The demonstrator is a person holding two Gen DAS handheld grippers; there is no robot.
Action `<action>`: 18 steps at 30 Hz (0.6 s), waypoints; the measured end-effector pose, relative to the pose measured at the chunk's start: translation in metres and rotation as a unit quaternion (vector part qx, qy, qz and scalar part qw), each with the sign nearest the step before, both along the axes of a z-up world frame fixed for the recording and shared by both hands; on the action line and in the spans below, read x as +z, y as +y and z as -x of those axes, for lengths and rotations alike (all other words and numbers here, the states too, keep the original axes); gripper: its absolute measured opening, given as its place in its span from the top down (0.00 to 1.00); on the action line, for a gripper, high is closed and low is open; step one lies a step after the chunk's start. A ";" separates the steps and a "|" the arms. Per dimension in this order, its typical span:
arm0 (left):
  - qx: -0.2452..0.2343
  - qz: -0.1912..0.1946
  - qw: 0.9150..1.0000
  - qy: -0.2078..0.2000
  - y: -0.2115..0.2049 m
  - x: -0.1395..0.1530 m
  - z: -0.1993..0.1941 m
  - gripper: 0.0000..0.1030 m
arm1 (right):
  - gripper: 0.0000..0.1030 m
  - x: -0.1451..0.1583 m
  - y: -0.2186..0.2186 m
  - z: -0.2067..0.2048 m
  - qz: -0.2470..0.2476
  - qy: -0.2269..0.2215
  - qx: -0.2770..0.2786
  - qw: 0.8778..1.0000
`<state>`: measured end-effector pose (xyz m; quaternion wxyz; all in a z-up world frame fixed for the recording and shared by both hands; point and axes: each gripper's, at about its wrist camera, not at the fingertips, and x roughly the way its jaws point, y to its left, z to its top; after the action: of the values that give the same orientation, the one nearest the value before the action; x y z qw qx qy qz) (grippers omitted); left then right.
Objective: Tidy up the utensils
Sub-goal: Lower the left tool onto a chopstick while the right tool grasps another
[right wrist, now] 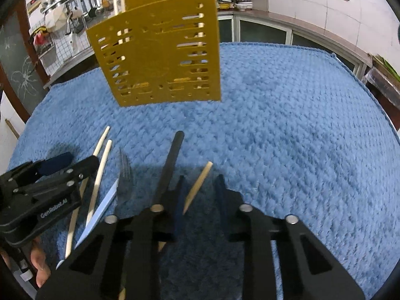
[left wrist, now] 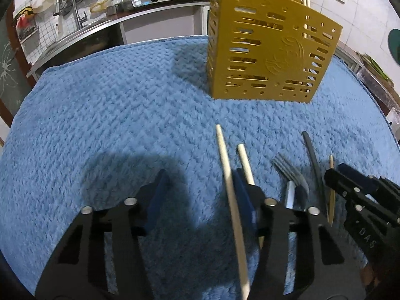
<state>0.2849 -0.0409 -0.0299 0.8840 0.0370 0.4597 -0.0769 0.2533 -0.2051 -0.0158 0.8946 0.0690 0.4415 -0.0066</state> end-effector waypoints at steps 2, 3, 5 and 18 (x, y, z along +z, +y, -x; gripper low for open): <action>-0.005 0.005 1.000 0.008 -0.002 0.002 -0.004 0.66 | 0.87 0.001 0.006 -0.004 0.011 0.003 0.010 1.000; -0.004 0.002 1.000 0.010 -0.004 0.002 -0.007 0.68 | 0.87 0.001 0.008 -0.006 0.017 0.004 0.014 1.000; -0.006 0.007 1.000 0.015 -0.004 0.004 -0.011 0.78 | 0.88 0.002 0.005 -0.010 0.014 0.006 0.021 1.000; -0.006 0.021 0.999 0.027 -0.007 0.004 -0.024 0.95 | 0.92 0.002 0.001 -0.036 -0.018 0.022 0.030 0.999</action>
<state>0.3091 -0.0477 -0.0261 0.8711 0.0194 0.4819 -0.0927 0.2893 -0.2038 -0.0140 0.8830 0.0721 0.4631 0.0266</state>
